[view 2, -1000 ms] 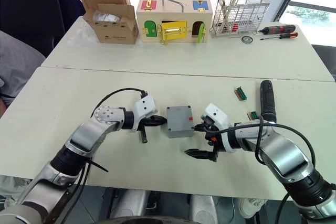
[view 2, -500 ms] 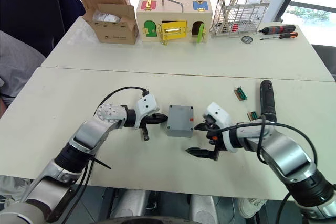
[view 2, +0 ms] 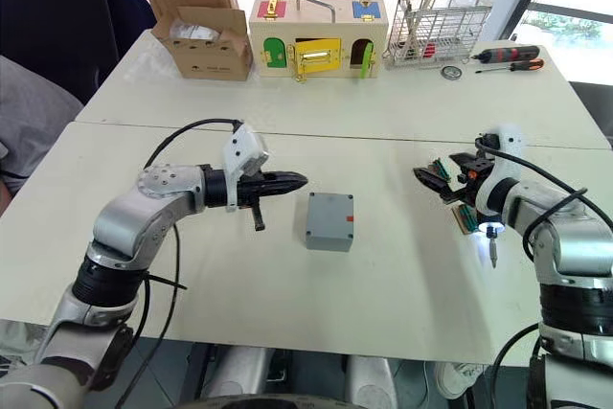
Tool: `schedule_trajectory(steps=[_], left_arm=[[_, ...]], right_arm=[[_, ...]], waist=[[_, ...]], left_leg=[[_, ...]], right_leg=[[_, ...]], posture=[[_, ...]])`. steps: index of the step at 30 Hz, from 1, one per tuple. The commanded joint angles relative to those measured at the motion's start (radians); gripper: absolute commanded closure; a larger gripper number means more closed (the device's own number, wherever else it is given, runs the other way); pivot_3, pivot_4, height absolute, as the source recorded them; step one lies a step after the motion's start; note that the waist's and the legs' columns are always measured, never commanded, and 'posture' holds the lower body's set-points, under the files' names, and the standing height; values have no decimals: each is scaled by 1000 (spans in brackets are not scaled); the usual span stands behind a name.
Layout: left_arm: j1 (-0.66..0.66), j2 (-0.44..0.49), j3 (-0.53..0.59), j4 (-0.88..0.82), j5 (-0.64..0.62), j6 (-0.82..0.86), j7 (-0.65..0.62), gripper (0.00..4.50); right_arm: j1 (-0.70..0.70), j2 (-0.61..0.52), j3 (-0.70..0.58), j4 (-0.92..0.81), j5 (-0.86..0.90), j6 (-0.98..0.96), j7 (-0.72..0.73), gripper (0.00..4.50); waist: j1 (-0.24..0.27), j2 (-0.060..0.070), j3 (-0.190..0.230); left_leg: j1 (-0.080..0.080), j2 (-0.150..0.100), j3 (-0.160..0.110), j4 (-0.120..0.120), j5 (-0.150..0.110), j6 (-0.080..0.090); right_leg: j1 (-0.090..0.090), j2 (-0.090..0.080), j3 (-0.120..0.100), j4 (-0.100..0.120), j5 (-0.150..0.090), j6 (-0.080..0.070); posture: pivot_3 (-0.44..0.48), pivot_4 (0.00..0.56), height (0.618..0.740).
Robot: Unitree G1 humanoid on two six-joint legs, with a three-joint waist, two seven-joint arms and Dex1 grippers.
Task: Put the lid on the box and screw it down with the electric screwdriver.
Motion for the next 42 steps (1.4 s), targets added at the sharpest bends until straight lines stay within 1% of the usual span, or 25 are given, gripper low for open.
schedule_trajectory(steps=[1, 2, 5, 9, 15, 30, 31, 32, 33, 34, 35, 36, 42], left_arm=[[-2, -8, -5, -49, -26, 19, 25, 4500], [6, -9, -5, -57, -32, 24, 31, 4500], [28, -7, 0, -78, -45, 37, 54, 4500], [49, 3, -4, -93, -49, 42, 67, 4500], [60, 10, -19, -95, -48, 36, 81, 4500], [51, 16, -46, -77, -48, 18, 81, 4500], [49, 16, -47, -74, -47, 17, 80, 4500], [49, 16, -48, -73, -46, 15, 80, 4500], [49, 17, -49, -72, -45, 15, 80, 4500], [50, 18, -50, -73, -44, 14, 79, 4500], [51, 19, -52, -73, -42, 12, 79, 4500], [52, 20, -54, -72, -41, 11, 78, 4500], [53, 23, -60, -72, -37, 6, 79, 4500]], right_arm=[[-73, 34, 36, 129, -83, -126, -54, 20], [-91, 41, 42, 167, -103, -154, -69, 20], [-126, 49, 56, 252, -143, -212, -93, 717], [-157, 66, 50, 305, -143, -250, -91, 2107], [-174, 77, 47, 324, -145, -259, -90, 2107], [-148, 81, 34, 280, -131, -190, -93, 2107], [-150, 83, 31, 282, -129, -191, -96, 2650], [-150, 84, 30, 284, -129, -192, -96, 2870], [-151, 86, 28, 285, -129, -193, -97, 3309], [-151, 87, 27, 285, -129, -193, -98, 3879], [-151, 87, 27, 286, -130, -195, -98, 4325], [-152, 88, 26, 287, -132, -195, -99, 4450], [-150, 89, 25, 280, -134, -193, -100, 4450]], waist=[[-4, 0, 0], [-5, 0, 0], [-3, 1, 0], [1, 0, 0], [1, 0, 0], [2, 0, 0], [2, 0, 0], [2, 0, 0], [2, 0, 0], [2, 0, 0], [2, 0, 0], [2, 0, 0], [2, 0, 0]], left_leg=[[0, 0, 1, 0, 0, 0], [0, 0, 1, 0, 0, 0], [0, 0, 0, 0, 0, 0], [0, 0, 1, 0, 0, -1], [0, 0, 1, 0, 0, 0], [0, 0, 0, 0, 0, 0], [0, 0, 0, 0, 0, 0], [0, 0, 0, 0, 0, 0], [0, 0, 0, 0, 0, 0], [0, 0, 0, 0, 0, 0], [0, 0, 0, 0, 0, 0], [0, 0, 0, 0, 0, 0], [0, 0, 0, 0, 0, 0]], right_leg=[[0, 0, 0, 0, 0, 0], [0, 0, 0, 0, 0, 0], [-1, 0, 0, 1, 0, 0], [-1, 0, 0, 1, 0, 0], [0, 0, 0, 1, 0, 0], [0, 0, 0, 1, 0, 0], [0, 0, 0, 1, 0, 0], [0, 0, 0, 1, 0, 0], [0, 0, 1, 1, 0, 0], [0, 0, 0, 1, 0, 0], [0, 0, 0, 1, 0, 0], [0, 0, 0, 1, 0, 0], [0, 0, 0, 1, 0, 0]], posture=[[0, 150, 731], [0, 150, 731], [0, 150, 731], [0, 150, 731], [0, 150, 731], [0, 150, 731], [0, 150, 731], [0, 150, 731], [0, 150, 731], [0, 150, 731], [0, 150, 731], [0, 150, 731], [0, 150, 731]])
